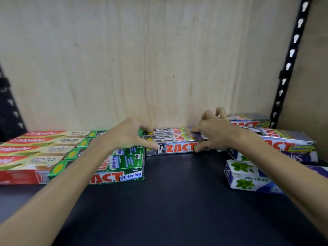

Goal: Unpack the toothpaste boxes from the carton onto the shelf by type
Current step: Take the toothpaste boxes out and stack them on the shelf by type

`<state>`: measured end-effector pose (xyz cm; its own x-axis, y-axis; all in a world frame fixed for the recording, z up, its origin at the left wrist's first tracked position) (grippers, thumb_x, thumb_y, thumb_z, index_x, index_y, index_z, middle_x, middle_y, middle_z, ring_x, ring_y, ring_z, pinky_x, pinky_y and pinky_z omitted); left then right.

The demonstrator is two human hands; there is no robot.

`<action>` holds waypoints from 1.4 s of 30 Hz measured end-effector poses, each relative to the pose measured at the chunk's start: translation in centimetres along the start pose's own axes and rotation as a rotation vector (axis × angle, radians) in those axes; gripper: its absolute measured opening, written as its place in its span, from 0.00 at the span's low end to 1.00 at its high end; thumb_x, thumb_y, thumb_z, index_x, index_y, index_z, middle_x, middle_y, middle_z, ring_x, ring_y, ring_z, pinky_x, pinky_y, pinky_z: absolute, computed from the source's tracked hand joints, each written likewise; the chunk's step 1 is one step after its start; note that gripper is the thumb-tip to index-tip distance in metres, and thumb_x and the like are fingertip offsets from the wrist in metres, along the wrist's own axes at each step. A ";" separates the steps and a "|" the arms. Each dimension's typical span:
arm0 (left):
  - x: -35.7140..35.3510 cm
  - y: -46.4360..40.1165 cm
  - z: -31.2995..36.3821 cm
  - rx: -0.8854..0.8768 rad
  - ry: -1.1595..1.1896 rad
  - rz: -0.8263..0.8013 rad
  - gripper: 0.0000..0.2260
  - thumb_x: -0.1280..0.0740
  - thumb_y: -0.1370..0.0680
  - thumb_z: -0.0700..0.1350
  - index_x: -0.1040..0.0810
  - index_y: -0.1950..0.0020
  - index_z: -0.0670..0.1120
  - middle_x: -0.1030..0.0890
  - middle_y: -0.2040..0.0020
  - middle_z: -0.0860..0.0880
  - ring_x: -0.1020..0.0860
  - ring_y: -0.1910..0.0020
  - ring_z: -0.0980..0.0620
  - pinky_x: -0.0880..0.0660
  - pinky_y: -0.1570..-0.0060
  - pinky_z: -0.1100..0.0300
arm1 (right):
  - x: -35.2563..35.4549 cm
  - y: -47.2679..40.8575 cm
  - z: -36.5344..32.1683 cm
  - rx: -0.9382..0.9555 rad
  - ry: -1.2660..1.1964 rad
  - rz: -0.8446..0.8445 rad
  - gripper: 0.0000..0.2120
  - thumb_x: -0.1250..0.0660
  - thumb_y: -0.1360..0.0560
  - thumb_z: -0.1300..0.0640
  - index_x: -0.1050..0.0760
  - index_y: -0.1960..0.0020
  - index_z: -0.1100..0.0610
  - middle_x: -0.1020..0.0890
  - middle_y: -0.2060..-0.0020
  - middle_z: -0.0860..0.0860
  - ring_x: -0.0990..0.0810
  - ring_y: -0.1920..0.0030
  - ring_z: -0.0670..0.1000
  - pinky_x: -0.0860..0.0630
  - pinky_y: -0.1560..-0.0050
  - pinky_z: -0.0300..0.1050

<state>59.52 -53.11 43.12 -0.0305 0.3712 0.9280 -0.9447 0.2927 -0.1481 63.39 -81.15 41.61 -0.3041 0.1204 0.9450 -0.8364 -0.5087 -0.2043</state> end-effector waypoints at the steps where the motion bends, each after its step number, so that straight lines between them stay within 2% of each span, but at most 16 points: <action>1: 0.0 0.0 -0.1 0.004 0.014 -0.001 0.36 0.24 0.36 0.67 0.22 0.32 0.52 0.22 0.32 0.55 0.26 0.36 0.55 0.31 0.40 0.58 | -0.1 0.0 -0.1 0.003 0.003 0.003 0.32 0.44 0.43 0.20 0.28 0.51 0.41 0.31 0.51 0.44 0.37 0.37 0.58 0.41 0.39 0.56; 3: -0.1 -0.1 0.0 0.013 0.043 -0.020 0.36 0.23 0.34 0.64 0.24 0.30 0.52 0.23 0.31 0.55 0.26 0.35 0.55 0.32 0.39 0.59 | -0.3 0.0 -0.1 -0.002 -0.016 0.002 0.31 0.44 0.43 0.20 0.29 0.50 0.39 0.31 0.52 0.43 0.36 0.37 0.57 0.39 0.38 0.57; 7: -0.2 -0.4 -0.1 0.044 0.117 -0.047 0.38 0.20 0.35 0.62 0.26 0.28 0.53 0.24 0.29 0.56 0.27 0.31 0.54 0.32 0.31 0.54 | -0.5 0.2 -0.3 -0.016 -0.016 0.024 0.29 0.43 0.40 0.20 0.30 0.49 0.38 0.29 0.50 0.43 0.35 0.37 0.56 0.37 0.38 0.59; 10: -0.4 -0.3 -0.5 0.059 0.147 -0.040 0.38 0.20 0.37 0.63 0.25 0.30 0.53 0.24 0.30 0.56 0.27 0.32 0.54 0.33 0.34 0.56 | 0.0 0.6 -0.8 0.034 0.054 0.057 0.27 0.42 0.36 0.23 0.28 0.49 0.41 0.25 0.49 0.43 0.36 0.37 0.53 0.45 0.41 0.55; 13: -0.7 -0.1 -0.7 0.059 0.195 -0.030 0.36 0.20 0.37 0.63 0.23 0.32 0.54 0.24 0.32 0.56 0.27 0.35 0.55 0.33 0.38 0.58 | 0.0 0.9 -0.7 -0.027 -0.006 0.044 0.34 0.46 0.41 0.19 0.27 0.45 0.40 0.27 0.49 0.44 0.35 0.37 0.55 0.41 0.39 0.55; 15: -0.8 0.1 -0.8 0.059 0.222 -0.012 0.35 0.19 0.37 0.62 0.22 0.33 0.54 0.23 0.32 0.56 0.27 0.34 0.55 0.33 0.37 0.58 | 0.3 1.1 -1.1 -0.069 0.026 0.053 0.35 0.46 0.41 0.19 0.27 0.46 0.41 0.25 0.47 0.45 0.34 0.38 0.55 0.40 0.41 0.53; 18: -0.8 0.4 -0.6 0.062 0.263 -0.010 0.36 0.19 0.37 0.60 0.23 0.32 0.53 0.23 0.32 0.55 0.28 0.32 0.54 0.34 0.36 0.57 | 1.7 2.5 -2.2 -0.099 0.222 0.154 0.39 0.44 0.36 0.20 0.24 0.41 0.48 0.21 0.43 0.46 0.32 0.40 0.53 0.43 0.42 0.51; 22: -0.7 1.0 1.0 0.016 0.318 0.002 0.34 0.20 0.36 0.60 0.23 0.32 0.56 0.24 0.31 0.57 0.29 0.33 0.57 0.35 0.37 0.60 | 3.7 5.7 -1.4 -0.248 0.008 0.376 0.44 0.44 0.37 0.19 0.24 0.33 0.47 0.20 0.37 0.45 0.31 0.37 0.52 0.44 0.46 0.50; 25: -1.2 1.4 4.1 -0.090 0.351 0.104 0.28 0.21 0.33 0.57 0.22 0.34 0.56 0.22 0.37 0.61 0.26 0.40 0.69 0.32 0.44 0.73 | 4.1 9.2 0.8 -0.326 -0.060 0.455 0.45 0.43 0.37 0.18 0.25 0.32 0.45 0.20 0.36 0.46 0.30 0.37 0.52 0.48 0.51 0.48; 26: -1.5 1.4 5.3 -0.120 0.357 0.147 0.27 0.21 0.32 0.58 0.21 0.35 0.56 0.21 0.37 0.62 0.26 0.40 0.70 0.31 0.41 0.72 | 4.1 10.6 1.7 -0.355 -0.063 0.457 0.44 0.43 0.37 0.18 0.25 0.32 0.45 0.20 0.36 0.46 0.31 0.36 0.53 0.49 0.51 0.48; 28: -2.6 1.3 8.0 -0.166 0.404 0.225 0.24 0.23 0.30 0.58 0.21 0.35 0.56 0.20 0.37 0.61 0.25 0.38 0.66 0.29 0.34 0.64 | 3.9 13.1 3.7 -0.425 -0.044 0.445 0.43 0.45 0.36 0.19 0.26 0.31 0.44 0.20 0.36 0.46 0.32 0.37 0.53 0.48 0.50 0.49; 33: -6.6 0.0 15.9 -0.282 0.485 0.260 0.25 0.24 0.27 0.56 0.22 0.33 0.52 0.20 0.36 0.56 0.23 0.37 0.59 0.28 0.34 0.59 | 2.9 17.5 8.0 -0.627 -0.075 0.303 0.49 0.50 0.41 0.17 0.30 0.28 0.43 0.21 0.35 0.51 0.32 0.35 0.59 0.42 0.43 0.55; 37: -8.9 -1.7 19.4 -0.295 0.458 0.270 0.27 0.26 0.25 0.54 0.27 0.27 0.52 0.23 0.32 0.53 0.25 0.34 0.58 0.28 0.33 0.59 | 1.4 20.1 10.6 -0.722 -0.205 0.242 0.45 0.43 0.41 0.17 0.26 0.33 0.42 0.18 0.40 0.51 0.30 0.38 0.61 0.40 0.46 0.53; 42: -10.0 -2.6 19.6 -0.277 0.422 0.305 0.24 0.28 0.22 0.50 0.28 0.26 0.52 0.23 0.32 0.52 0.25 0.34 0.56 0.28 0.32 0.56 | -0.3 20.5 11.0 -0.708 -0.389 0.383 0.40 0.34 0.34 0.24 0.29 0.28 0.43 0.20 0.36 0.49 0.31 0.36 0.58 0.38 0.40 0.52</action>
<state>55.87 -74.91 40.91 -0.1017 0.7767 0.6216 -0.7915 0.3154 -0.5235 51.33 -100.99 39.91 -0.5515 -0.3131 0.7732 -0.8342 0.2069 -0.5112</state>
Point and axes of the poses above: each hand's wrist, its own y-axis away from the middle knuckle, its own x-axis out of the back of the hand, z = x × y, the point moved 3 cm from there along -y, towards the middle knuckle
